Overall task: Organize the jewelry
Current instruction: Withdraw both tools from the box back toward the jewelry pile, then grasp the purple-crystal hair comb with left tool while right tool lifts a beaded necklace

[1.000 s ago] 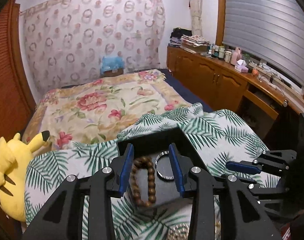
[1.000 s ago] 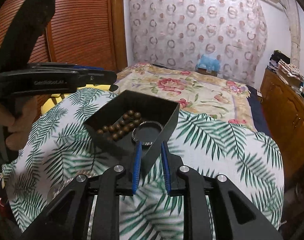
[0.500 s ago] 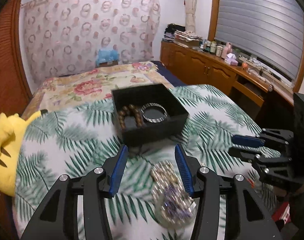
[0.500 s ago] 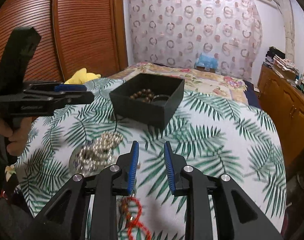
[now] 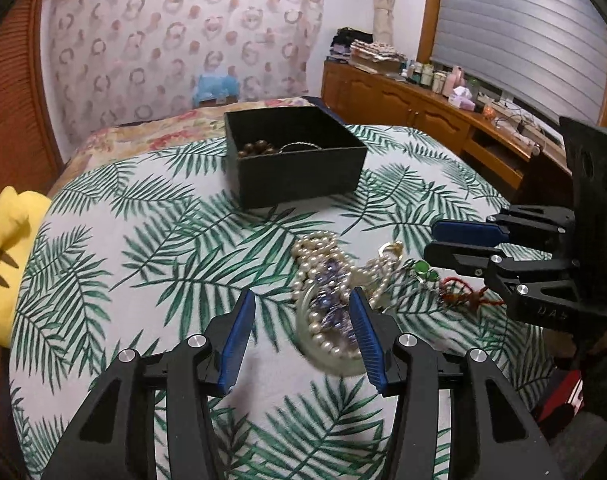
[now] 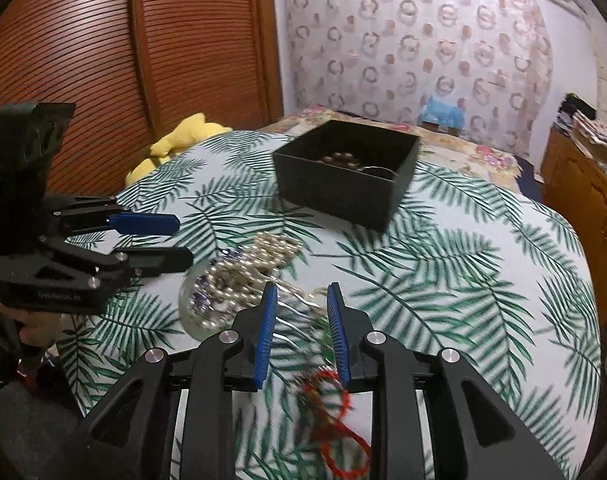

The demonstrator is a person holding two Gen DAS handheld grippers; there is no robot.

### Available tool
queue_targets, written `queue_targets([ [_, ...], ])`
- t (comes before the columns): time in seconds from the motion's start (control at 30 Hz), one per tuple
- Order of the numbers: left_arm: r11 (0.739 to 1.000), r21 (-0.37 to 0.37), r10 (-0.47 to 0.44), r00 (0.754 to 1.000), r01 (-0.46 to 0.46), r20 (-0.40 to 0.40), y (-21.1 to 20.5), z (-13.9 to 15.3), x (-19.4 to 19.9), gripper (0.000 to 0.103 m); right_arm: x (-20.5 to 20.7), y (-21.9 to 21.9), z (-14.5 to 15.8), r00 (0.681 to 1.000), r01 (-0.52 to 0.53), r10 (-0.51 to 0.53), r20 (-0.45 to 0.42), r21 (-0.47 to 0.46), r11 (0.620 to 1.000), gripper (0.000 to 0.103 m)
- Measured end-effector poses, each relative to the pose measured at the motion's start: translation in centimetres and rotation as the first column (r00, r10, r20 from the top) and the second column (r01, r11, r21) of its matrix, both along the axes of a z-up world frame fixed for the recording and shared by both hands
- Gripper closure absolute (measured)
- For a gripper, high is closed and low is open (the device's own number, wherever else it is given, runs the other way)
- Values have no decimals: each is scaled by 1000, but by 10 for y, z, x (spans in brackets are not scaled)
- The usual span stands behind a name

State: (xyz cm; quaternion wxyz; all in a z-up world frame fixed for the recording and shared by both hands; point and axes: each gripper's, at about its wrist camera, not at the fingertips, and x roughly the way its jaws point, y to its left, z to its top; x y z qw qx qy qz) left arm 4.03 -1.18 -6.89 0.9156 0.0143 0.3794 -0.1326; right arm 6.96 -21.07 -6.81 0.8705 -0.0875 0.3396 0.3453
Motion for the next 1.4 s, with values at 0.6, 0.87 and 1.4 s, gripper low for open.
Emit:
queue_targets([
  [0.6,999,-23,36,999,-36,2,18,-6,-10,56,22,45,-11,990,-120,116,-86,-40,992,84],
  [0.87,999,-23,32,999,-32,0,15,-6,-11,56,23,38,-9,991,-114,111,-78,-32,993,98],
  [1.4,1000,-19,-25,1000,24,-9,-6,-6,0,56,31,-33,45,991,86,-86,103,3,996,98],
])
